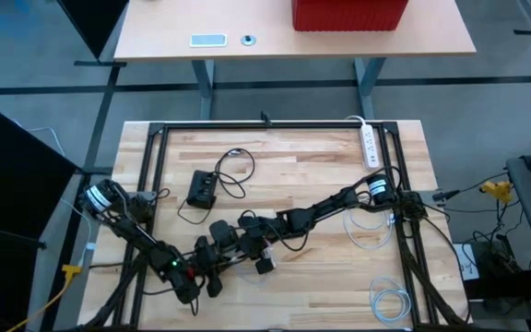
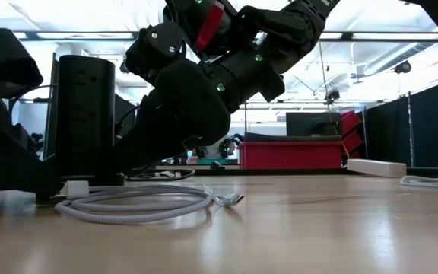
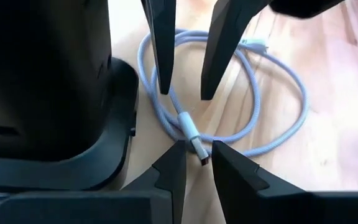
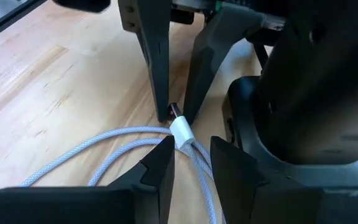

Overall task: Insert USB
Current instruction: Insert bottom left white charger cable into the bottom black outlet extension

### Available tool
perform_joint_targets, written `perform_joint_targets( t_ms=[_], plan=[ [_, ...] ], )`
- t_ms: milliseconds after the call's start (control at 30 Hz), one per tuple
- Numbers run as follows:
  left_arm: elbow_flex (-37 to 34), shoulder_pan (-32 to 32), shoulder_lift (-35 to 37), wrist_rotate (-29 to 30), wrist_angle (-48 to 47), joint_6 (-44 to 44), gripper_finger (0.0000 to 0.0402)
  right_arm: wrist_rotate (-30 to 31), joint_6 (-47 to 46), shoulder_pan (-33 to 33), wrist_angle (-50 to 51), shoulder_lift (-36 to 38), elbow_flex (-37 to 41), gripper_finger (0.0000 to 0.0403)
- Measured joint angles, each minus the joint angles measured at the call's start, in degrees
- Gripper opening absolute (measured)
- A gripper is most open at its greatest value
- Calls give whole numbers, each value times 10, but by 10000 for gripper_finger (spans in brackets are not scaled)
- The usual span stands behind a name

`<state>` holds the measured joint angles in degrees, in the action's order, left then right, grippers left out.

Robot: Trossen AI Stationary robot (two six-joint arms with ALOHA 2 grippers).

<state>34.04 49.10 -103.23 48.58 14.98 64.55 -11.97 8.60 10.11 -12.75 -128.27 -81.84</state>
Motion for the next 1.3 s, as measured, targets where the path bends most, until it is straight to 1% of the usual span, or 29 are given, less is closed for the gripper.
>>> perform_joint_targets(
  t_ms=[133, 200, 367, 467, 567, 633, 767, 900, 1000, 1100, 1200, 1300],
  plan=[
    [9, -2, -21, 3, 0, 9, 69, 0, 0, 0, 0, 0, 0, 83],
    [13, -7, -20, -5, -4, 4, 73, 0, 0, 0, 0, 0, 0, 80],
    [16, -7, -20, -1, -4, 0, 76, 0, 0, 0, 0, 0, 0, 72],
    [16, -7, -20, -5, -10, 0, 61, 0, 0, 0, 0, 0, 0, 69],
    [16, -8, -20, -6, -15, 0, 20, 0, 9, 0, 0, 1, 0, 67],
    [16, -8, -18, -9, -16, -6, 8, 0, 32, 2, 0, 1, 0, 67],
    [19, -8, -13, -17, -20, -46, 5, 0, 55, 10, 0, 2, 0, 80],
    [34, -8, -12, -23, -40, -70, 5, -2, 28, 12, 0, 3, 0, 103],
    [47, -9, -12, -22, -74, -70, 5, 1, 5, 13, 1, 3, 0, 119],
    [53, -9, -12, -9, -91, -67, 4, 19, -15, 15, 5, 3, 0, 128],
    [55, -9, -11, 1, -91, -65, 4, 30, -13, 19, 21, 3, 0, 132],
    [55, -9, -11, 13, -91, -59, 4, 34, -16, 25, 15, 3, 0, 133]
  ],
)
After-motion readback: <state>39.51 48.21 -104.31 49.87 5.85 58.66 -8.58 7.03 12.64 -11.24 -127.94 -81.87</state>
